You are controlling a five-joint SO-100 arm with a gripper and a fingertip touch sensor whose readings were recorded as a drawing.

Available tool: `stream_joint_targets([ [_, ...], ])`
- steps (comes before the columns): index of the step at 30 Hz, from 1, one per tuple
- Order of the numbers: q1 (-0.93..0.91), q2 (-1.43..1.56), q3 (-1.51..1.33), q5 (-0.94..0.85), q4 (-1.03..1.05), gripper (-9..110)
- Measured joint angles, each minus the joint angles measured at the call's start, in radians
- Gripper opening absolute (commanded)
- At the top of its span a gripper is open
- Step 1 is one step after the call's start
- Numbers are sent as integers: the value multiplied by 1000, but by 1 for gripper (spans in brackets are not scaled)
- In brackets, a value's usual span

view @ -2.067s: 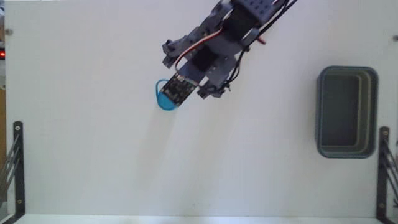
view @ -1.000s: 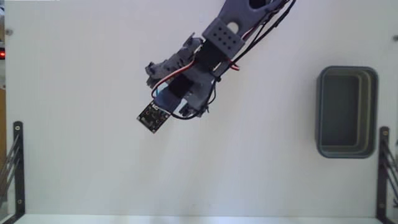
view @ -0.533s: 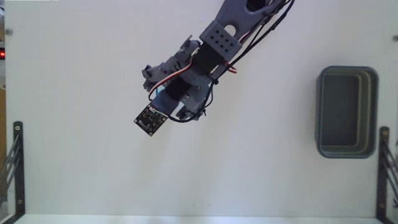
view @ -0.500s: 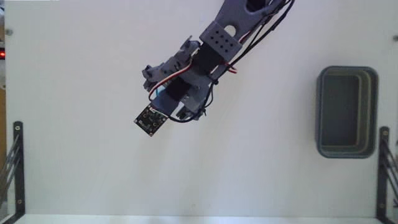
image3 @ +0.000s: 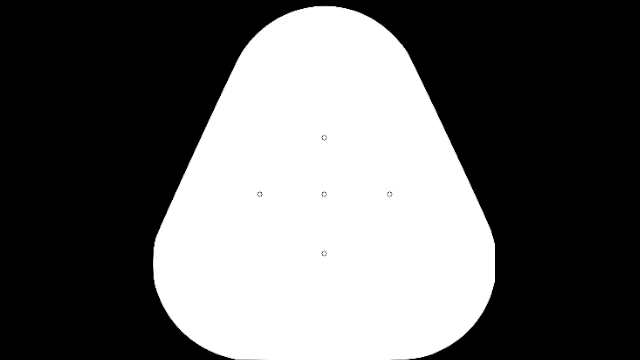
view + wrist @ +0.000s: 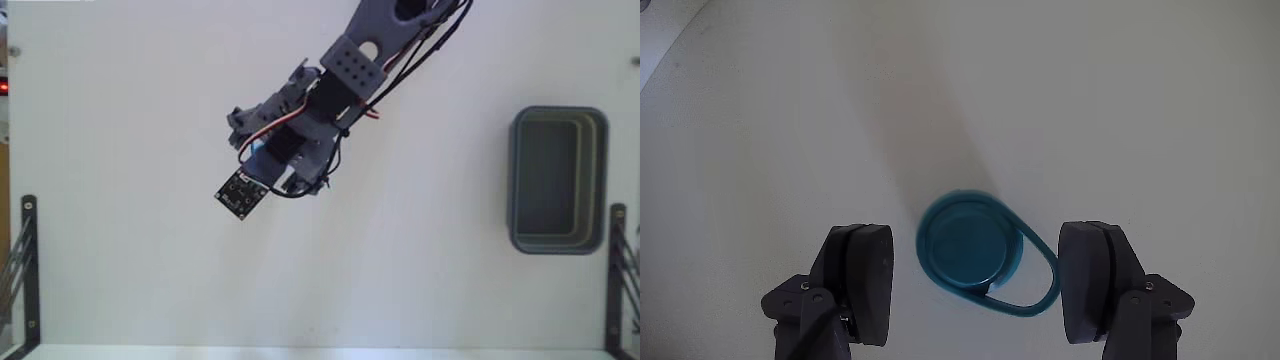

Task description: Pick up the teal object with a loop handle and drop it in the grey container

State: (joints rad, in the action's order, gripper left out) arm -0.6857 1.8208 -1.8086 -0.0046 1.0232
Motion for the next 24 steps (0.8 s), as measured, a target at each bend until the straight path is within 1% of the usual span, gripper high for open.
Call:
stream_joint_targets([
  [24, -2, 2, -98, 3, -110, 110],
])
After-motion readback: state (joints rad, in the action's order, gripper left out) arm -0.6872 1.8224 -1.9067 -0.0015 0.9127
